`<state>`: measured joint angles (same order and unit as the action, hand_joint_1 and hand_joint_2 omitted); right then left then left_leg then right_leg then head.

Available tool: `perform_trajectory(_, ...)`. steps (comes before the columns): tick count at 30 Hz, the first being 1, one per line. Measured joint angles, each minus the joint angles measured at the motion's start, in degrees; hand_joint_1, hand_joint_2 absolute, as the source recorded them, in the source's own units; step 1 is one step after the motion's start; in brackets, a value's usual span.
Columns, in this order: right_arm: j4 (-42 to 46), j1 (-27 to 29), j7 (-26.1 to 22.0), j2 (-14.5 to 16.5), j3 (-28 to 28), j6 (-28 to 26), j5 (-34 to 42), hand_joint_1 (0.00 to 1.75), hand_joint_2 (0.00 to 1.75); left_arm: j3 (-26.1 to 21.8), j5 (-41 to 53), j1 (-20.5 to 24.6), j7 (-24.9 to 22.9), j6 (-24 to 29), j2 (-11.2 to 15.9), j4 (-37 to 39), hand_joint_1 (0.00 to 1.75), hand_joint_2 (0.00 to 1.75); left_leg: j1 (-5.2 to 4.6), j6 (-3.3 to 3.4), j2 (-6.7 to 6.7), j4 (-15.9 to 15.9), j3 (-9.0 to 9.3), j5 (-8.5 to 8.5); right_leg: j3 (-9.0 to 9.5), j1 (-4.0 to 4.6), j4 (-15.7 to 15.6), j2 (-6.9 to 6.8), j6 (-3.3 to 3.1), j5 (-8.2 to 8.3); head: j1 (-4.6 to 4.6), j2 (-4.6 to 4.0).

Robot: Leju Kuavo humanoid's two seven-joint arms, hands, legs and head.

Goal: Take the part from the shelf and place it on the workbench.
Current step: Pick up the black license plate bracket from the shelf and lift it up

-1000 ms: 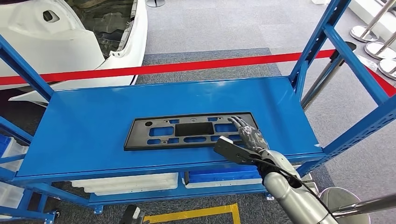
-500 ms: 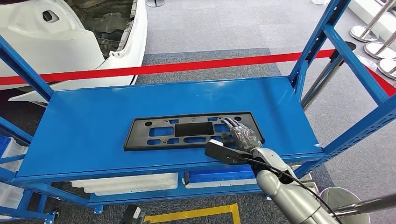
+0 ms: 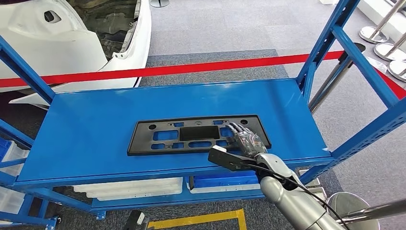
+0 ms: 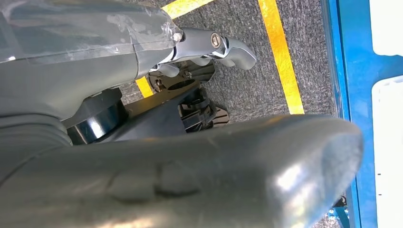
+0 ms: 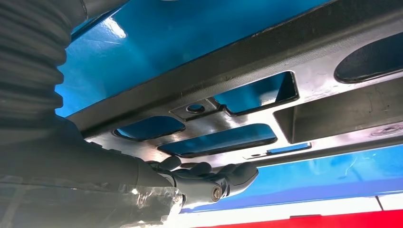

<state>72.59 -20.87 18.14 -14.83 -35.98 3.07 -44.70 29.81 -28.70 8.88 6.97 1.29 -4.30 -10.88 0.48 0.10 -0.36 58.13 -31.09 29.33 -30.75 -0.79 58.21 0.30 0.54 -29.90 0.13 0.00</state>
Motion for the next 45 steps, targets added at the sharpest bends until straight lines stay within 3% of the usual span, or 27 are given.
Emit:
perform_trajectory(16, -0.64, -0.14, 2.14, 0.08, -0.37, -1.31, -7.09, 0.00, 1.75, 0.00, -0.04, -0.06, 0.03, 0.01, -0.01, 0.00, 0.00, 0.00, 0.00, 0.00, 0.00, 0.00, 0.01, 0.00, -0.01, 0.00, 0.00, 0.00, 0.00, 0.00, 0.01, -0.01)
perform_trajectory(20, -0.64, -0.12, 2.14, 0.17, -0.37, -1.35, -7.26, 0.00, 1.75, 0.02, 0.08, -0.19, 0.85, -0.10, 0.00, 0.00, 0.00, 1.75, 0.00, 0.00, 0.00, 0.00, 0.01, 0.00, -0.01, 0.00, 0.00, 0.01, 0.00, 0.00, 0.01, -0.01)
perform_trajectory(27, -0.64, -0.09, 1.82, 0.35, -0.34, -1.36, -7.09, 0.00, 1.75, 0.30, 0.49, -0.22, 2.97, -0.61, 0.00, 0.00, 0.00, 1.75, 0.00, 0.00, 0.01, 0.00, 0.01, 0.00, 0.00, 0.00, 0.00, 0.01, 0.00, 0.00, -0.01, 0.00)
perform_trajectory(31, -0.69, -0.09, 1.77, 0.44, -0.30, -1.38, -6.98, 1.75, 1.75, 0.52, 0.57, -0.22, 3.09, -0.48, 0.01, 0.00, 0.00, 1.75, 0.00, 0.00, 0.01, 0.00, 0.01, 0.00, 0.00, 0.00, 0.00, 0.01, 0.00, 0.00, -0.01, 0.00)
perform_trajectory(45, -0.70, -0.37, 0.76, 0.45, 0.20, -1.70, -6.90, 1.75, 1.75, 1.29, 1.06, -0.18, 3.50, -1.09, 0.02, 0.00, 0.00, 1.75, 0.00, 0.00, 0.01, 0.01, 0.11, 0.00, 0.08, 0.00, 0.00, 0.02, 0.00, 0.00, -0.06, 0.00)
